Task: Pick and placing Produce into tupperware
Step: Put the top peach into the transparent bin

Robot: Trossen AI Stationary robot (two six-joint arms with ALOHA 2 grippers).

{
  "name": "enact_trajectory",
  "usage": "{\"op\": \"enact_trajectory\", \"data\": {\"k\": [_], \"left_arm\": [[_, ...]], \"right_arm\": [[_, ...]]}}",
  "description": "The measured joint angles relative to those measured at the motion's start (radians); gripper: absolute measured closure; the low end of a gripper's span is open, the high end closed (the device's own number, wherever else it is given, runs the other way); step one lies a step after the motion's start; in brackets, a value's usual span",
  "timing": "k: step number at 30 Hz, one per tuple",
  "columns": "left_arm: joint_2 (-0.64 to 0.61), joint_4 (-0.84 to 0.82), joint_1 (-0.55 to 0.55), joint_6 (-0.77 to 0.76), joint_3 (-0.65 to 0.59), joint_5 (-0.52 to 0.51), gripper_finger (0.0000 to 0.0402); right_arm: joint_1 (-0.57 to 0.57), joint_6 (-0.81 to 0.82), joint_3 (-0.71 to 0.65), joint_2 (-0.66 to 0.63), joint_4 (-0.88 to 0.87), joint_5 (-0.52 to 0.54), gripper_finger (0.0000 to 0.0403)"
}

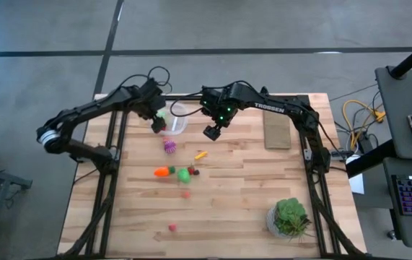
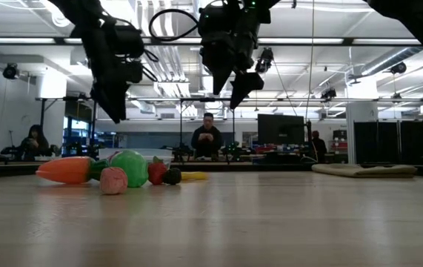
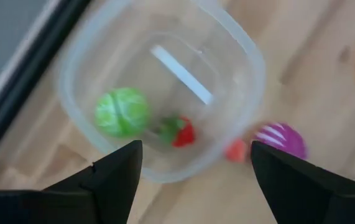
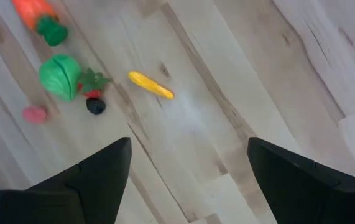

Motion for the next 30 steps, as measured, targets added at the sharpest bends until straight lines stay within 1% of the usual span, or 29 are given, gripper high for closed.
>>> {"op": "enact_trajectory", "data": {"k": [3,8,10,13,15,18,20,22,25,27,30], "left_arm": [[-0.049,-0.002,-0.030,-0.001,-0.051,0.030,0.0118],[-0.144,0.003,-0.102,-0.038,-0.128,0.042,0.0118],[-0.179,0.013,-0.123,-0.057,-0.151,0.028,0.0118],[-0.217,0.032,-0.129,-0.089,-0.169,-0.039,0.0118],[-0.241,0.037,-0.128,-0.088,-0.173,-0.041,0.0118],[-0.276,0.038,-0.144,-0.030,-0.178,0.000,0.0118],[-0.291,0.039,-0.168,0.042,-0.188,0.003,0.0118],[-0.309,0.037,-0.192,0.121,-0.212,0.008,0.0118],[-0.326,0.039,-0.237,0.164,-0.271,0.031,0.0118],[-0.326,0.037,-0.273,0.191,-0.316,0.034,0.0118],[-0.314,0.050,-0.303,0.232,-0.349,-0.007,0.0118]], "right_arm": [[0.003,-0.004,0.000,0.000,0.000,0.000,0.0089],[0.010,-0.014,0.000,0.000,0.000,-0.001,0.0089],[0.012,-0.015,0.000,0.000,-0.001,-0.004,0.0089],[0.016,-0.015,0.000,0.000,0.000,-0.007,0.0089],[0.018,-0.015,0.000,0.000,-0.001,-0.011,0.0089],[0.023,-0.016,0.000,0.000,-0.007,-0.012,0.0089],[0.027,-0.018,0.000,0.000,-0.015,-0.011,0.0089],[0.034,-0.018,0.000,0.000,-0.022,-0.011,0.0089],[0.044,-0.018,-0.002,0.000,-0.024,-0.010,0.0089],[0.050,-0.018,-0.005,0.000,-0.025,-0.010,0.0090],[0.056,-0.018,-0.014,0.000,-0.024,-0.008,0.0090]]}}
